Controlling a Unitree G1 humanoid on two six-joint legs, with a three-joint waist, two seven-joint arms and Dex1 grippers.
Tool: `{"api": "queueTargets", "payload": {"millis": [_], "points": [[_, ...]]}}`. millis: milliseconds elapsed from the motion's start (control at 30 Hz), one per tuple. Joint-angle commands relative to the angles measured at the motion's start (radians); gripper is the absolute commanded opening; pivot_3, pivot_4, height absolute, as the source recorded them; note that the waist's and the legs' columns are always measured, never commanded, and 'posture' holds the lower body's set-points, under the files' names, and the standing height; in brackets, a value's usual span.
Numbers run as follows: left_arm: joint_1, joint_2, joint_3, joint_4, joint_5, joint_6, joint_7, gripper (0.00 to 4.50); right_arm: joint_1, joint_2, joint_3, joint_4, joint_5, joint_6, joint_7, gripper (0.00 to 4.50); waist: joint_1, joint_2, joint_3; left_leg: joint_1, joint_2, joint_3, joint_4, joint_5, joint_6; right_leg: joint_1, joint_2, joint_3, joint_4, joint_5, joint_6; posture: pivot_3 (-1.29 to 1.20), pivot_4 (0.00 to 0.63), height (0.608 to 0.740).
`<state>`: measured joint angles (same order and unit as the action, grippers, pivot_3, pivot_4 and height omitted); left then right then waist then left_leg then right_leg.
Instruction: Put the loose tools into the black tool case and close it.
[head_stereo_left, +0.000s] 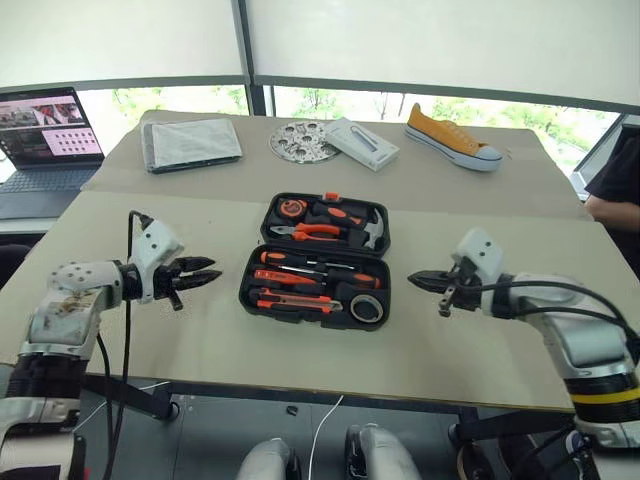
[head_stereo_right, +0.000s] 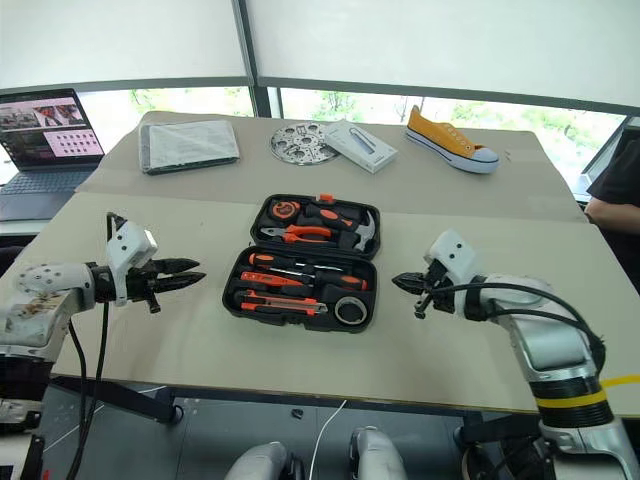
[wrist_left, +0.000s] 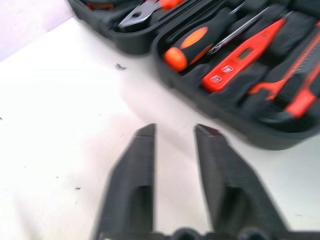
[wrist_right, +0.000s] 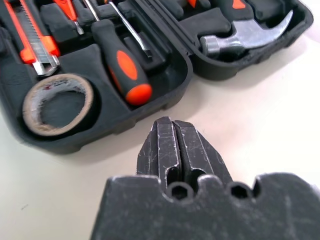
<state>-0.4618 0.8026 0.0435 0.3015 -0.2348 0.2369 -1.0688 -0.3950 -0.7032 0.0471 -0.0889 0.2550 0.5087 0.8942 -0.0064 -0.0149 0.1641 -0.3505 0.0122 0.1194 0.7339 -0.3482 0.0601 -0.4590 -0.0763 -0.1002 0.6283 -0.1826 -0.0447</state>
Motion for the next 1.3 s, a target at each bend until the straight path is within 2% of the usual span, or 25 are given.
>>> {"api": "queueTargets", "payload": {"millis": [33, 233, 400, 667, 900, 1067, 1233, 1300], "points": [[-0.052, -0.031, -0.040, 0.072, 0.050, -0.081, 0.004, 0.03, -0.046, 0.018, 0.050, 0.072, -0.066, -0.125, 0.005, 0.00, -0.001, 0.000, 0.000, 0.000, 0.000, 0.000, 0.000, 0.000, 0.000, 0.000, 0.000, 0.000, 0.000, 0.000, 0.000, 0.00, 0.150, 0.733], [-0.121, -0.135, -0.067, 0.130, 0.075, -0.083, 0.056, 0.03, -0.122, 0.074, 0.131, 0.174, -0.138, -0.257, 0.022, 0.00, -0.006, 0.000, 0.000, 0.000, -0.001, 0.002, 0.000, 0.000, 0.000, 0.000, 0.001, -0.001, 0.000, 0.000, 0.000, 0.00, 0.150, 0.733], [-0.036, -0.166, -0.069, -0.047, -0.018, -0.037, -0.049, 0.03, -0.096, 0.073, 0.133, 0.123, -0.132, -0.309, 0.074, 0.00, -0.014, 0.000, 0.000, 0.000, 0.001, 0.002, -0.001, 0.001, -0.001, -0.001, 0.000, -0.001, 0.001, 0.000, 0.000, 0.00, 0.150, 0.733], [0.136, -0.099, -0.094, -0.327, -0.044, 0.034, -0.137, 0.03, 0.042, -0.001, 0.099, -0.026, -0.104, -0.378, 0.155, 0.00, -0.006, 0.000, 0.000, -0.002, 0.001, 0.002, -0.004, 0.001, -0.001, -0.001, -0.001, -0.004, 0.000, 0.000, -0.001, 0.00, 0.150, 0.733], [0.245, -0.045, -0.063, -0.419, -0.029, 0.035, -0.127, 0.03, 0.161, -0.044, 0.041, -0.147, -0.093, -0.338, 0.148, 0.00, -0.005, 0.000, 0.000, 0.000, 0.001, 0.002, -0.005, 0.001, -0.001, -0.001, -0.003, -0.003, -0.001, -0.003, 0.003, 0.00, 0.150, 0.733], [0.280, -0.012, -0.021, -0.375, 0.009, 0.009, -0.093, 0.03, 0.233, -0.062, -0.005, -0.202, -0.088, -0.310, 0.134, 0.00, -0.002, 0.000, 0.000, 0.004, 0.002, 0.002, -0.005, 0.002, -0.003, 0.000, -0.004, 0.000, 0.001, -0.005, 0.005, 0.00, 0.150, 0.733], [0.247, 0.033, 0.010, -0.264, 0.026, 0.048, -0.066, 0.03, 0.230, -0.116, -0.052, -0.135, -0.107, -0.251, 0.121, 0.00, -0.004, 0.000, 0.000, 0.004, 0.002, 0.002, -0.005, 0.002, -0.003, 0.001, -0.004, 0.001, 0.002, -0.005, 0.004, 0.00, 0.150, 0.733], [0.171, 0.031, 0.049, -0.201, -0.034, 0.187, -0.044, 0.53, 0.155, -0.126, -0.083, -0.089, -0.060, -0.138, 0.114, 0.57, -0.002, 0.000, 0.000, 0.004, 0.002, 0.002, -0.005, 0.002, -0.003, 0.001, -0.004, 0.001, 0.002, -0.004, 0.003, 0.00, 0.150, 0.733]]}}
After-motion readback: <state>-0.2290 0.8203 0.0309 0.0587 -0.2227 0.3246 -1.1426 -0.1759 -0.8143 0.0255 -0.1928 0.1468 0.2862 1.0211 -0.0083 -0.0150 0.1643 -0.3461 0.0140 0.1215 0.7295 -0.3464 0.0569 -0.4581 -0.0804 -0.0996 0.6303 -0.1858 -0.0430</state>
